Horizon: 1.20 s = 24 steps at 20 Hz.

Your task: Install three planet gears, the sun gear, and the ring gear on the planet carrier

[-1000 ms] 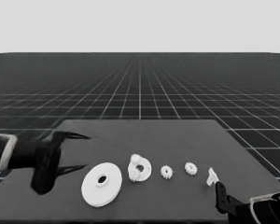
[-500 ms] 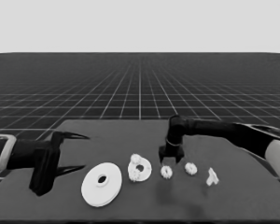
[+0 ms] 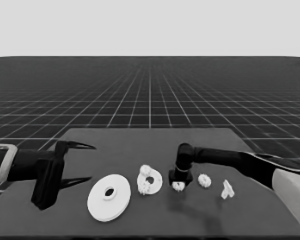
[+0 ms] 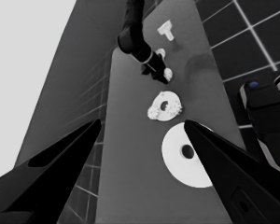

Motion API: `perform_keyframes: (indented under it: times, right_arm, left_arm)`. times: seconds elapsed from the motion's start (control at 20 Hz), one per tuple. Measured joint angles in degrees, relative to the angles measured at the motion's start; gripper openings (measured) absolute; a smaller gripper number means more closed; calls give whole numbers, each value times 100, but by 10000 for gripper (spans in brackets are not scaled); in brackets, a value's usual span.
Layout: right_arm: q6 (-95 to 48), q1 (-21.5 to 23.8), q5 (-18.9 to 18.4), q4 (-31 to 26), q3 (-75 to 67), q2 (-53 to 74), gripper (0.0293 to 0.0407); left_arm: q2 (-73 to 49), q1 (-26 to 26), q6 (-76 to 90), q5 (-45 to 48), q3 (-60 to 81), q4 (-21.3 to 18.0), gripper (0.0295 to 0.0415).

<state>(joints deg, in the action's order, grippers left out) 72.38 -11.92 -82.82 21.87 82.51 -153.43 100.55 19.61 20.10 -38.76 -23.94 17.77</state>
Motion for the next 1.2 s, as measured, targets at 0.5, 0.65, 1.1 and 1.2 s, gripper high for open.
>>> perform_keyframes:
  times: [0.5,0.65,1.1,1.2]
  right_arm:
    - [-3,-1,3,5,5,-2,312]
    - [383,916,-408,-841,-716,225,312]
    - [598,1223,-508,-1133,89,-791,312]
    - [558,1235,-502,-1149,508,-1196,312]
  left_arm:
    - [0,0,0,0,0,0,385]
    - [0,0,0,0,0,0,385]
    - [0,0,0,0,0,0,385]
    - [0,0,0,0,0,0,385]
